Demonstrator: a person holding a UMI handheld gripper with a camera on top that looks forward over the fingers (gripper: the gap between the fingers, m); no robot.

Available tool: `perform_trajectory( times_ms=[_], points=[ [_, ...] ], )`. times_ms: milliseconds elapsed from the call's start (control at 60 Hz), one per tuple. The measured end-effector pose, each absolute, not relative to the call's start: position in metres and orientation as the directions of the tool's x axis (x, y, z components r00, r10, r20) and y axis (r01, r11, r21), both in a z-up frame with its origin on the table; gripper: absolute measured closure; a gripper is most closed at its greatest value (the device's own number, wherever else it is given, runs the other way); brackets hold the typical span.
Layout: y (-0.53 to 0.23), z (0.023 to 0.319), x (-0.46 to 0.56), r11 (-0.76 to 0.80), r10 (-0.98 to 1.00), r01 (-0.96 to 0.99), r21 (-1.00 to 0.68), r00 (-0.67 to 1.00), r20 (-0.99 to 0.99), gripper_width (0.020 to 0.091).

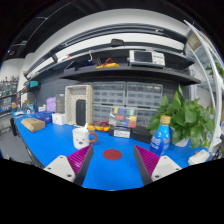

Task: Pour water

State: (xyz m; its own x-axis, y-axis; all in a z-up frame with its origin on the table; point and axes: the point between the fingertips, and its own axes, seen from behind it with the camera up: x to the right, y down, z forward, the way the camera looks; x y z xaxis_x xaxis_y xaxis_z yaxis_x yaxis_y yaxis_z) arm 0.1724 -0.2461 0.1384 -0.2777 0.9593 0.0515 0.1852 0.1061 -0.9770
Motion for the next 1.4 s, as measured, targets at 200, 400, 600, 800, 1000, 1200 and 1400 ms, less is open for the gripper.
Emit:
perform_trajectory(
  times_ms=[200,400,600,800,1000,1200,1400],
  points=[
    [-0.167,0.127,0.185,0.097,0.987,0.198,-0.975,-0.145,0.069,0.0275],
    [-0.108,0.126,0.167,0.11,0.994,0.146,-0.983,-0.044,0.104,0.0275],
    [-0.107,0.118,0.116,0.086,0.993,0.144,-0.986,-0.098,0.073,0.0279],
    [-0.105,0.103,0.067,0.075,0.993,0.175,-0.982,-0.107,0.057,0.0387],
    [-0.108,0.096,0.049,0.069,0.994,0.172,-0.983,-0.099,0.053,0.0675],
    [-0.114,0.099,0.048,0.138,0.987,0.141,-0.98,-0.095,0.126,0.0787],
    [-0.127,0.099,0.044,0.238,0.969,0.149,-0.96,-0.11,0.223,0.0788]
  ],
)
